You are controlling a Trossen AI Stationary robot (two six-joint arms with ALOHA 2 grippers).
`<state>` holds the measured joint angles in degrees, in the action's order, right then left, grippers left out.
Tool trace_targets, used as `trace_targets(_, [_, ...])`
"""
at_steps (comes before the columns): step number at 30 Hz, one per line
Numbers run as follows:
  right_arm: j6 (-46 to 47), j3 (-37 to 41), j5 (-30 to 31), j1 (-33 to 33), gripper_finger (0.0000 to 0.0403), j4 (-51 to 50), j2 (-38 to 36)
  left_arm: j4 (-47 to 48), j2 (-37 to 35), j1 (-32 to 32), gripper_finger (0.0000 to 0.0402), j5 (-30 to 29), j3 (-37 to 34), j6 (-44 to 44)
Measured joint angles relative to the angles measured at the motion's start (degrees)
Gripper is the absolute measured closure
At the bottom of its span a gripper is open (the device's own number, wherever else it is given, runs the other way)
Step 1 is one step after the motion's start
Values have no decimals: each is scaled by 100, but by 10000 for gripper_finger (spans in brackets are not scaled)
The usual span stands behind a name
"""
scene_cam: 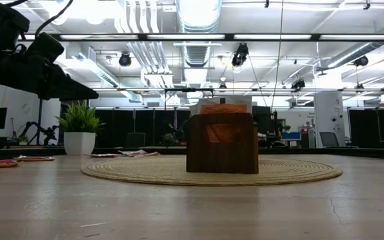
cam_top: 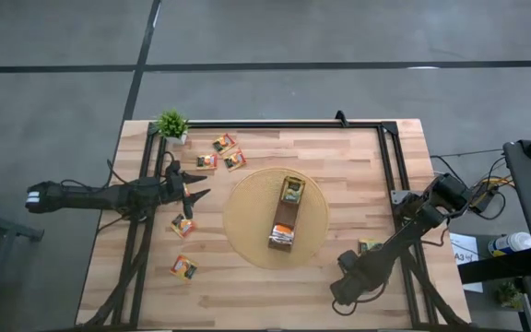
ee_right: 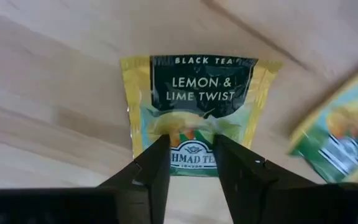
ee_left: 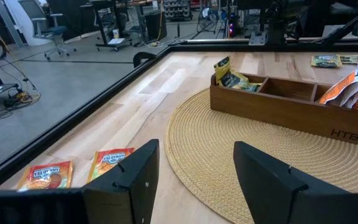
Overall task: Pick & Place Tea
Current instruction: Put the left yellow tea bag into the top section of the wooden organizer
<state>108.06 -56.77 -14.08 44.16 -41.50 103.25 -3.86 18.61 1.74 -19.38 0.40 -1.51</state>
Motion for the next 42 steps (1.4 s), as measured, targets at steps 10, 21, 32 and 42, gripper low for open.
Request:
trace_targets(10, [-489, 294, -438, -6, 384, -23, -6, 0, 0, -1, 199, 0, -1, -1])
trace_targets(21, [-942, -188, 1076, -79, 395, -566, -177, 0, 1, -2, 199, 0, 1, -1])
trace_targets(32, [-1221, -863, 5349, -219, 395, -586, -655, 0, 2, -1, 199, 0, 0, 0])
trace_targets(42, [-1823, -922, 5763, -1549, 394, 323, -371, 0, 0, 0, 199, 0, 0, -1])
